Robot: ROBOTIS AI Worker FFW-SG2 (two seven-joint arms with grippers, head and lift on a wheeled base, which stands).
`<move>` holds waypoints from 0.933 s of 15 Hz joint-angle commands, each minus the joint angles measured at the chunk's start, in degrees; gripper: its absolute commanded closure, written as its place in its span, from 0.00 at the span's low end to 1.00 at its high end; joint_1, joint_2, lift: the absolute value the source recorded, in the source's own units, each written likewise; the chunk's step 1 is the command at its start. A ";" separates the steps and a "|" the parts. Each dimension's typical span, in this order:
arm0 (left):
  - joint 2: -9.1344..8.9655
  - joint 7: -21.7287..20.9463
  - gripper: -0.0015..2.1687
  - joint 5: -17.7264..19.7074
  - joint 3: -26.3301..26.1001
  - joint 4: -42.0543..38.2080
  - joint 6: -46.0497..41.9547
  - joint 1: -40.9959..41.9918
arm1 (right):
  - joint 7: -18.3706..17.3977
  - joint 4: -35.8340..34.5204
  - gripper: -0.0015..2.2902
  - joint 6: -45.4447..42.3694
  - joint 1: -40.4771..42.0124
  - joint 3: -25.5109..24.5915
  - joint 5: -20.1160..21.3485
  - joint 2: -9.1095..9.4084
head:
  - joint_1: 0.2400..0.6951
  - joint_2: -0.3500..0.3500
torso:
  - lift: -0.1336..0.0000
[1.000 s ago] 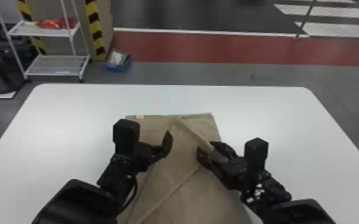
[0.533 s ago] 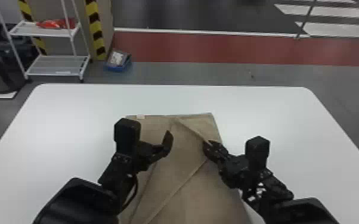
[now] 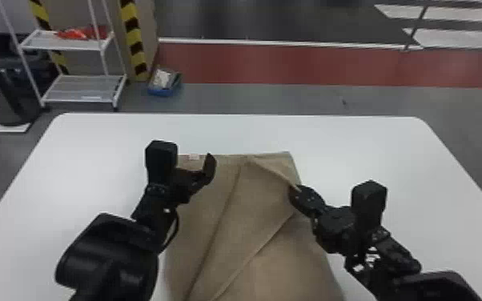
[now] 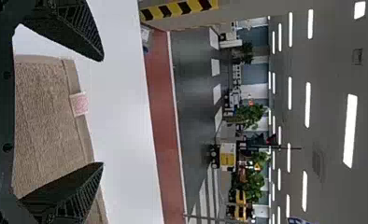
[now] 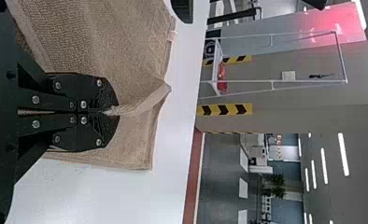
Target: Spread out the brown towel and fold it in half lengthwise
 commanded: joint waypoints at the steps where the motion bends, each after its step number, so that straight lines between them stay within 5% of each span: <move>1: 0.01 -1.50 0.10 2.68 2.00 7.51 0.17 -4.92 | 0.20 -2.41 0.54 0.56 2.00 -0.57 0.12 -0.20 | 1.00 0.43 | 0.08; 3: 0.09 -7.39 0.25 5.58 5.78 10.23 0.88 -6.32 | 0.46 -3.82 0.54 0.56 3.23 -0.92 0.12 -0.29 | 1.00 0.45 | 0.08; 14: 0.18 -12.14 0.25 4.52 7.45 10.76 7.73 -6.68 | 0.90 -4.34 0.54 1.26 3.49 -1.45 0.12 -0.55 | 1.00 0.48 | 0.08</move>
